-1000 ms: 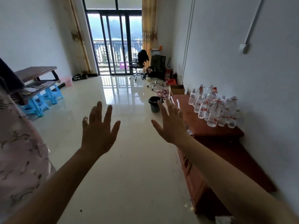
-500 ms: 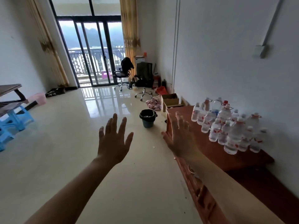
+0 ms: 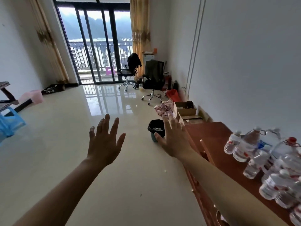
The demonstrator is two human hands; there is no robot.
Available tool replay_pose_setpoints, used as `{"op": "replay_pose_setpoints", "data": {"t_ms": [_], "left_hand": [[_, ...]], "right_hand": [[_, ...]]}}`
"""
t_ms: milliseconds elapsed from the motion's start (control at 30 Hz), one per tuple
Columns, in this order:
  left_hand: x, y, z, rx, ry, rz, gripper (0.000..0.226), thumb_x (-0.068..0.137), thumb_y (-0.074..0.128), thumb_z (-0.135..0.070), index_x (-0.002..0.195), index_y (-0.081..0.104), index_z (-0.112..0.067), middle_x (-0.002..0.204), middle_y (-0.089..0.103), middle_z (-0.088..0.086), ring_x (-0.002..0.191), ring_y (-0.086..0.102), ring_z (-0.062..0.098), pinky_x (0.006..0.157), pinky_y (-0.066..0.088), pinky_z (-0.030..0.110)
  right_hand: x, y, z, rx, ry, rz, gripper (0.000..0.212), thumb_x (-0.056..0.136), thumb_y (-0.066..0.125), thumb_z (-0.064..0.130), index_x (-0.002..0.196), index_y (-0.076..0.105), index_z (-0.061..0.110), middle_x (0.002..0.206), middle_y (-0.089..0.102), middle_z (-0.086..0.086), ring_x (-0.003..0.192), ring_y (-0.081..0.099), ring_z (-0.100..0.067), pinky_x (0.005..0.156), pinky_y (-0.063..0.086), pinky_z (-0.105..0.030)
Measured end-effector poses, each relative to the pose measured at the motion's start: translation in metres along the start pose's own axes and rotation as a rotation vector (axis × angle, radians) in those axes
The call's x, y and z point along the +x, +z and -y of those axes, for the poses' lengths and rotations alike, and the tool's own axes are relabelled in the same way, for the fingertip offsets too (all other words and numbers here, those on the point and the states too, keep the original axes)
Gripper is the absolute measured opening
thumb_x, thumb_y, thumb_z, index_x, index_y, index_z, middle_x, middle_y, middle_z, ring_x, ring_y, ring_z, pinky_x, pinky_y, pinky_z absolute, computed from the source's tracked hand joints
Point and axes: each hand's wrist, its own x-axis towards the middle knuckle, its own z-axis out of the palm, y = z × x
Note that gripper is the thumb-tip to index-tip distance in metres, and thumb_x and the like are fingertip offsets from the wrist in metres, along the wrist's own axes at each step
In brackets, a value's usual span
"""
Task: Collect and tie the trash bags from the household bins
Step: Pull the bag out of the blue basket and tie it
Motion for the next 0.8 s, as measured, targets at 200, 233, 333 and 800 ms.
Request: {"op": "replay_pose_setpoints", "data": {"t_ms": [200,233,333,800], "left_hand": [[0.164,0.09,0.066,-0.016,0.04,0.049,0.073,0.097,0.021,-0.056,0.155,0.033,-0.014,0.162,0.023,0.023,0.145,0.031,0.042,0.109,0.028,0.065],[0.194,0.101,0.071,-0.023,0.043,0.074,0.074,0.096,0.018,-0.058,0.155,0.031,-0.015,0.162,0.021,0.022,0.146,0.029,0.041,0.11,0.027,0.065],[0.289,0.137,0.074,-0.034,0.081,0.154,0.08,0.093,0.008,-0.061,0.157,0.025,-0.017,0.165,0.015,0.02,0.149,0.023,0.038,0.115,0.023,0.062],[0.654,0.373,0.014,-0.078,0.236,0.357,0.072,0.1,0.02,-0.061,0.16,0.001,-0.026,0.167,-0.011,0.012,0.154,-0.001,0.031,0.121,0.011,0.059]], "right_hand": [[0.165,0.088,-0.025,0.001,0.102,0.044,0.082,0.094,0.038,0.062,0.157,0.0,0.024,0.164,0.008,-0.012,0.15,0.014,-0.034,0.119,0.011,-0.053],[0.189,0.095,-0.031,0.012,0.123,0.044,0.083,0.094,0.039,0.062,0.157,-0.001,0.025,0.165,0.006,-0.011,0.15,0.013,-0.034,0.12,0.009,-0.052],[0.257,0.114,-0.06,0.011,0.2,0.032,0.083,0.095,0.039,0.06,0.157,-0.001,0.023,0.165,0.004,-0.011,0.151,0.012,-0.031,0.121,0.01,-0.051],[0.543,0.274,-0.272,0.023,0.534,0.144,0.08,0.096,0.035,0.059,0.157,0.001,0.019,0.165,0.006,-0.015,0.151,0.016,-0.031,0.122,0.013,-0.05]]}}
